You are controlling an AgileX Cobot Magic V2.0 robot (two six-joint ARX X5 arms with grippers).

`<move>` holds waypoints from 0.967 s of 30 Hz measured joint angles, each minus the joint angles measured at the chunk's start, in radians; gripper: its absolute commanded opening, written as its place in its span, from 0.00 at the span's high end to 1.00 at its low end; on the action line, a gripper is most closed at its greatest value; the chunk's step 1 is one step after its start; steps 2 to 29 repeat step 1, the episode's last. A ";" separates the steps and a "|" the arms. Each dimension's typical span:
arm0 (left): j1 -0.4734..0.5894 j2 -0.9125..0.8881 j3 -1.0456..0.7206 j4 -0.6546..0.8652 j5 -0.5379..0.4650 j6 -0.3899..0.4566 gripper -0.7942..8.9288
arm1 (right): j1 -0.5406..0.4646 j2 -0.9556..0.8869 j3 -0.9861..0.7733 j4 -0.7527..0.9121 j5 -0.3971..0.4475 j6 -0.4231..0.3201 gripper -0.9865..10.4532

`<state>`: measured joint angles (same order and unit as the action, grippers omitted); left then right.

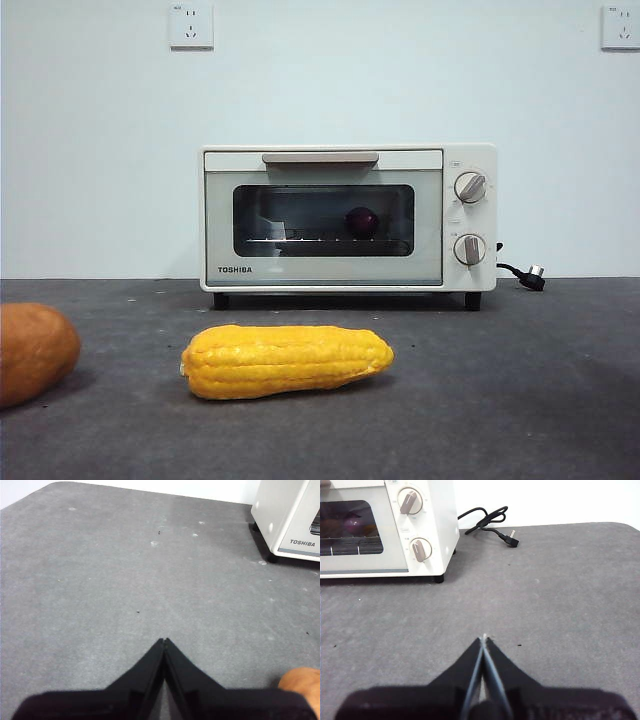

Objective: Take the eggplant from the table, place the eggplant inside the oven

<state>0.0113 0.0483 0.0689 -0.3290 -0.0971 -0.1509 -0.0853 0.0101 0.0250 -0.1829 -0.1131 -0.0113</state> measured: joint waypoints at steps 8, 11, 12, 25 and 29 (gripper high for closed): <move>0.000 0.000 0.000 0.000 0.000 0.000 0.92 | 0.000 0.000 0.000 0.000 0.000 0.000 0.91; 0.000 0.000 0.000 0.000 0.000 0.000 0.92 | 0.000 0.000 0.000 0.000 0.000 0.000 0.91; 0.000 0.000 0.000 0.000 0.000 0.000 0.92 | 0.000 0.000 0.000 0.000 0.000 0.000 0.91; 0.000 0.000 0.000 0.000 0.000 0.000 0.92 | 0.000 0.000 0.000 0.000 0.000 0.000 0.91; 0.000 0.000 0.000 0.000 0.000 0.000 0.92 | 0.000 0.000 0.000 0.000 0.000 0.000 0.91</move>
